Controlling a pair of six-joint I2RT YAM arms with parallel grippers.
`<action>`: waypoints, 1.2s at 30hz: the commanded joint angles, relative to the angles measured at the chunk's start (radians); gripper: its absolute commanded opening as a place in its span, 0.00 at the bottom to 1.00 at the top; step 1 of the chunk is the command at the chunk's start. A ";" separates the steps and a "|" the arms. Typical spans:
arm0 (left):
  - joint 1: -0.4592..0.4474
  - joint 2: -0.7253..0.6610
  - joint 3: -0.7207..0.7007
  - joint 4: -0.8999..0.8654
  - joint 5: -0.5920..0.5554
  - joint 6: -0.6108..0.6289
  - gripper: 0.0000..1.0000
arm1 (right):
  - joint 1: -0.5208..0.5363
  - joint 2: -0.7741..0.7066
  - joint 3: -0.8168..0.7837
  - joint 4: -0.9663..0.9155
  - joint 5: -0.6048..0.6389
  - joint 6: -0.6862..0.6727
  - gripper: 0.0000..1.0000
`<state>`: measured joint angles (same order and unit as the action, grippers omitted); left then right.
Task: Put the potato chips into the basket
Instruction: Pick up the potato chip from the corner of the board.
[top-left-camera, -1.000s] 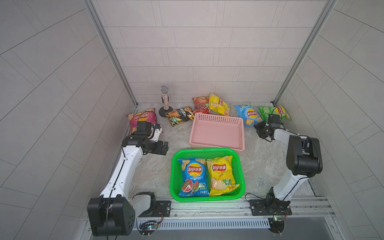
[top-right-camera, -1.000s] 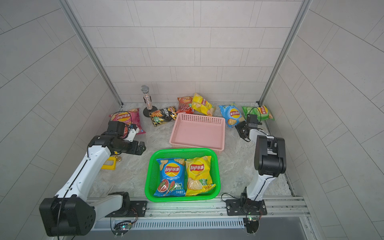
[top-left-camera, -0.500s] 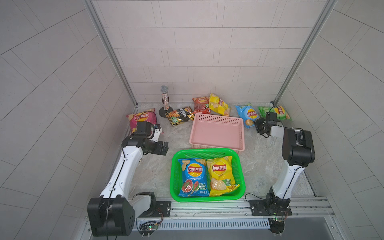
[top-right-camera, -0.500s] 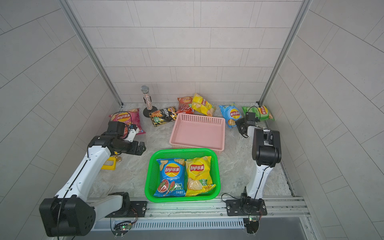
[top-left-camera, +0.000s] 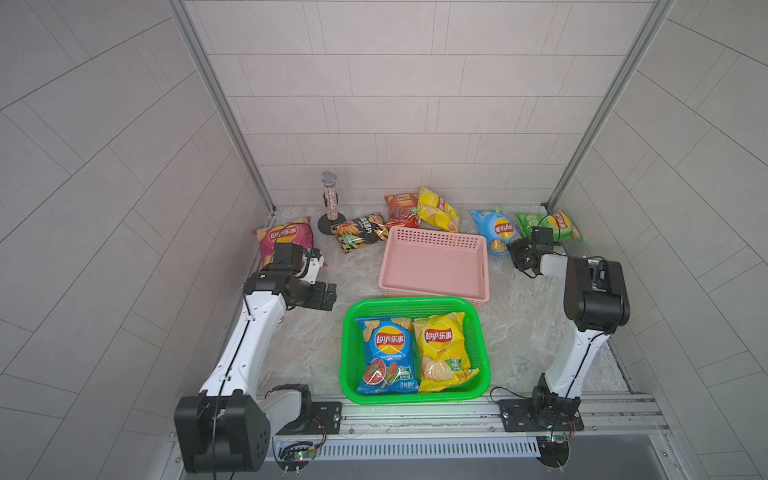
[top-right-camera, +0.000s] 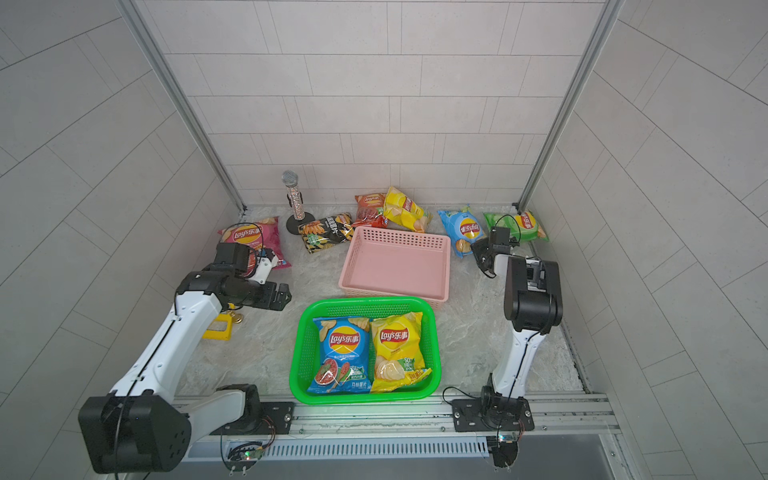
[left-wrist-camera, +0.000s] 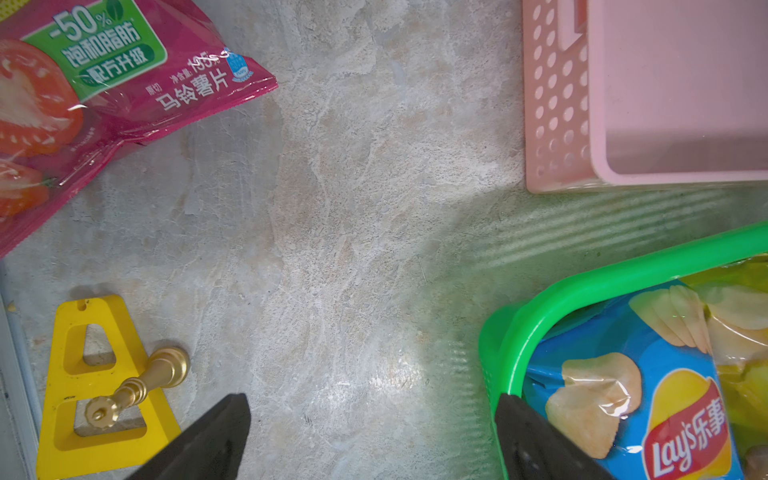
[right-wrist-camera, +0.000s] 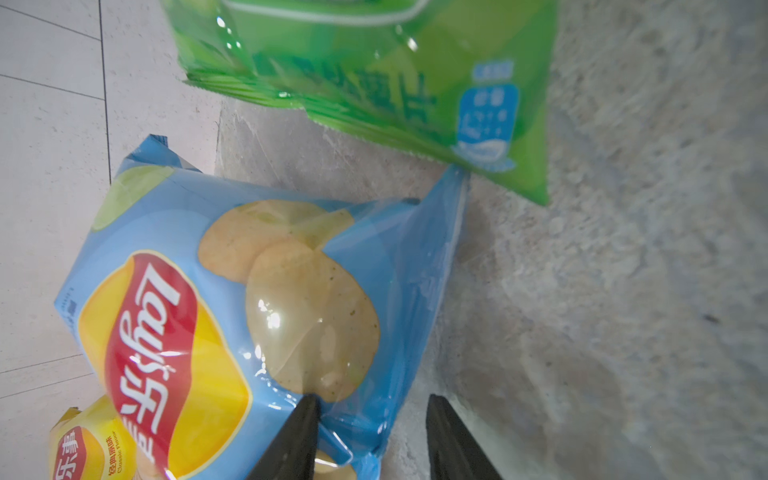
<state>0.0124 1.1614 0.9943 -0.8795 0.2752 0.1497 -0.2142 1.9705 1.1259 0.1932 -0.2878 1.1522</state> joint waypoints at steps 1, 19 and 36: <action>-0.003 -0.012 0.001 -0.003 -0.006 -0.005 1.00 | 0.003 -0.001 -0.002 -0.010 0.013 -0.014 0.48; -0.003 -0.008 0.001 -0.002 -0.004 -0.006 1.00 | 0.024 -0.050 -0.002 -0.029 0.026 -0.102 0.14; -0.003 -0.012 0.002 -0.003 0.006 -0.002 1.00 | 0.050 -0.493 0.216 -0.575 0.142 -0.485 0.00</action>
<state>0.0124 1.1614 0.9943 -0.8791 0.2729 0.1497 -0.1745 1.5398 1.2854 -0.2333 -0.1913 0.7914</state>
